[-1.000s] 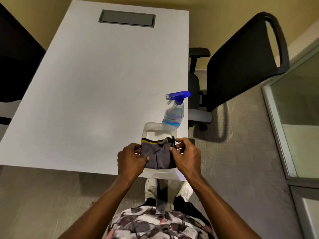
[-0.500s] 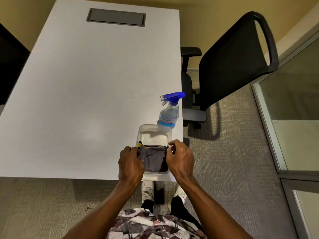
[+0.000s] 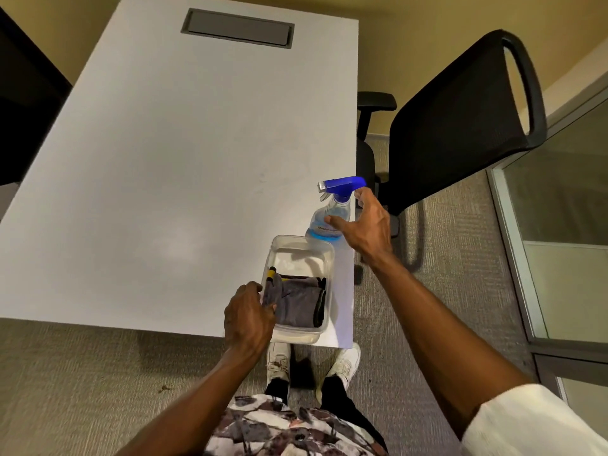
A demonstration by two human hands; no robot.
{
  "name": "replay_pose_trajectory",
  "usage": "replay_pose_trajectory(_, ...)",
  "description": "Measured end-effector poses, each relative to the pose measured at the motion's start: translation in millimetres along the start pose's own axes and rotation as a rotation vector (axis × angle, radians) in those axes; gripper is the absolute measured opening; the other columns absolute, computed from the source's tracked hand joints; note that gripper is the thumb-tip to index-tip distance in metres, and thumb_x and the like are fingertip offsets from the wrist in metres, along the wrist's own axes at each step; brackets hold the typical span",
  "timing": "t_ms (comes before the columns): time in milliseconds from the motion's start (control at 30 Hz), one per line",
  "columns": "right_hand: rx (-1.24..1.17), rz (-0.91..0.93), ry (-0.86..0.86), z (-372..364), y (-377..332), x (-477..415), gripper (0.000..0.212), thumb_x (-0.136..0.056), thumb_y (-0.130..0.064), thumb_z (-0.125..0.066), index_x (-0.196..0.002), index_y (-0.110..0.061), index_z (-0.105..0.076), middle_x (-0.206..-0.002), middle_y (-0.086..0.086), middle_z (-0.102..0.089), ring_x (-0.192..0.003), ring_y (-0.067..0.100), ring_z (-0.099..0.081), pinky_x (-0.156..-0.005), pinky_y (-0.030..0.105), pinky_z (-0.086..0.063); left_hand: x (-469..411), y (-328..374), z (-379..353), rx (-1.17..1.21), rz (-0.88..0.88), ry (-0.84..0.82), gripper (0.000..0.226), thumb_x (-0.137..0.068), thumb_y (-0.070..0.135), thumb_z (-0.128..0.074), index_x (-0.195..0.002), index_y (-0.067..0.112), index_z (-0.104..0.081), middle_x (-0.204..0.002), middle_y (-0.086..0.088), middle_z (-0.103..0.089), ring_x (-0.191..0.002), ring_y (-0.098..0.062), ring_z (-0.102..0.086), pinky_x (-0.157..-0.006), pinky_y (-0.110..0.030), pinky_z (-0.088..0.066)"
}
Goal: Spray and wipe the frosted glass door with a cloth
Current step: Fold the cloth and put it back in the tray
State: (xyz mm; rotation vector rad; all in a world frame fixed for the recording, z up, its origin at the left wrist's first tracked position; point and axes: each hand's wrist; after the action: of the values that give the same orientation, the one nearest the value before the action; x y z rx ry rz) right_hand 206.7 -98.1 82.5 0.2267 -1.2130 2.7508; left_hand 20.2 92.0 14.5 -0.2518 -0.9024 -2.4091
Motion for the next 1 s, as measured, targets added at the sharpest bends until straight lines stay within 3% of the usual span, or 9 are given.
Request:
replay_pose_trajectory(100,-0.045,-0.023,-0.009,-9,-1,-5,0.073,-0.086,-0.034,-0.090,-0.147,-0.009,-0.058,-0.151,0.015,-0.065,-0.142,0.032,-0.059,-0.114,0.048,-0.051,-2,1,2,0.023,0.021,-0.005,0.036,-0.093,0.020,-0.089,-0.121,0.005,-0.073,-0.115,-0.014,-0.078,-0.099,-0.032,-0.075,-0.079,-0.033,-0.049)
replay_pose_trajectory(233,-0.036,-0.035,0.041,-12,3,-7,0.054,-0.090,-0.030,-0.087,-0.133,-0.005,-0.067,-0.134,0.016,-0.073,-0.124,0.031,-0.070,-0.093,0.032,-0.053,-4,0,2,0.026,0.034,-0.013,0.037,-0.095,0.023,-0.089,-0.123,0.006,-0.072,-0.118,-0.012,-0.078,-0.102,-0.031,-0.075,-0.079,-0.032,-0.047)
replay_pose_trajectory(367,0.005,0.006,0.092,-4,-3,5,0.049,-0.090,-0.033,-0.086,-0.126,-0.004,-0.069,-0.126,0.017,-0.076,-0.104,0.020,-0.067,-0.090,0.037,-0.059,-5,-1,3,0.024,0.033,-0.014,0.037,-0.095,0.024,-0.088,-0.123,0.006,-0.073,-0.118,-0.011,-0.078,-0.100,-0.030,-0.075,-0.077,-0.032,-0.047)
replay_pose_trajectory(533,0.009,0.197,0.201,20,-22,35,0.053,-0.085,-0.044,-0.088,-0.120,-0.006,-0.072,-0.111,0.012,-0.078,-0.096,0.018,-0.067,-0.085,0.040,-0.063,-5,0,4,0.005,0.026,-0.026,0.038,-0.095,0.024,-0.089,-0.124,0.006,-0.072,-0.119,-0.011,-0.079,-0.102,-0.029,-0.076,-0.077,-0.031,-0.048)
replay_pose_trajectory(633,-0.002,0.346,0.263,34,-41,54,0.050,-0.085,-0.039,-0.090,-0.117,-0.004,-0.075,-0.104,0.004,-0.077,-0.090,0.014,-0.066,-0.081,0.006,-0.051,-6,0,6,-0.006,0.039,-0.044,0.037,-0.094,0.022,-0.088,-0.124,0.007,-0.072,-0.120,-0.010,-0.078,-0.103,-0.029,-0.076,-0.077,-0.032,-0.048)
replay_pose_trajectory(733,0.004,0.455,0.264,40,-53,70,0.051,-0.084,-0.040,-0.090,-0.117,-0.004,-0.075,-0.104,0.008,-0.081,-0.088,0.011,-0.067,-0.079,-0.006,-0.044,-6,2,8,-0.026,0.064,-0.050,0.035,-0.093,0.022,-0.089,-0.121,0.010,-0.072,-0.118,-0.008,-0.078,-0.102,-0.028,-0.075,-0.076,-0.033,-0.047)
replay_pose_trajectory(833,0.003,0.453,0.226,34,-53,79,0.052,-0.084,-0.044,-0.090,-0.117,-0.007,-0.076,-0.105,0.003,-0.081,-0.089,0.008,-0.068,-0.079,-0.002,-0.048,-6,4,10,-0.061,0.080,-0.058,0.040,-0.091,0.025,-0.090,-0.125,0.013,-0.071,-0.120,-0.005,-0.078,-0.106,-0.028,-0.076,-0.077,-0.033,-0.047)
replay_pose_trajectory(933,-0.006,0.414,0.169,20,-44,85,0.055,-0.084,-0.051,-0.087,-0.118,-0.011,-0.076,-0.107,0.006,-0.083,-0.089,0.013,-0.072,-0.078,0.027,-0.062,-8,4,12,-0.069,0.102,-0.057,0.043,-0.091,0.028,-0.091,-0.127,0.016,-0.071,-0.122,-0.002,-0.079,-0.110,-0.028,-0.077,-0.080,-0.033,-0.050)
replay_pose_trajectory(1000,0.012,0.366,0.148,9,-35,87,0.054,-0.085,-0.048,-0.088,-0.120,-0.010,-0.075,-0.109,0.008,-0.083,-0.091,0.019,-0.075,-0.077,0.033,-0.062,-8,5,12,-0.065,0.105,-0.055,0.043,-0.091,0.031,-0.090,-0.127,0.017,-0.071,-0.122,-0.003,-0.080,-0.110,-0.029,-0.077,-0.083,-0.036,-0.056)
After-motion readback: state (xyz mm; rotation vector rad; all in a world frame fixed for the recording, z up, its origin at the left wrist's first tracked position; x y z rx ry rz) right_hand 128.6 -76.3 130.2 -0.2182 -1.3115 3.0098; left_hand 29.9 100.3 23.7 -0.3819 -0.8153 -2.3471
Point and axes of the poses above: each hand's wrist, its own x-axis away from the middle knuckle, its own z-axis out of the back of the hand, y = z × x
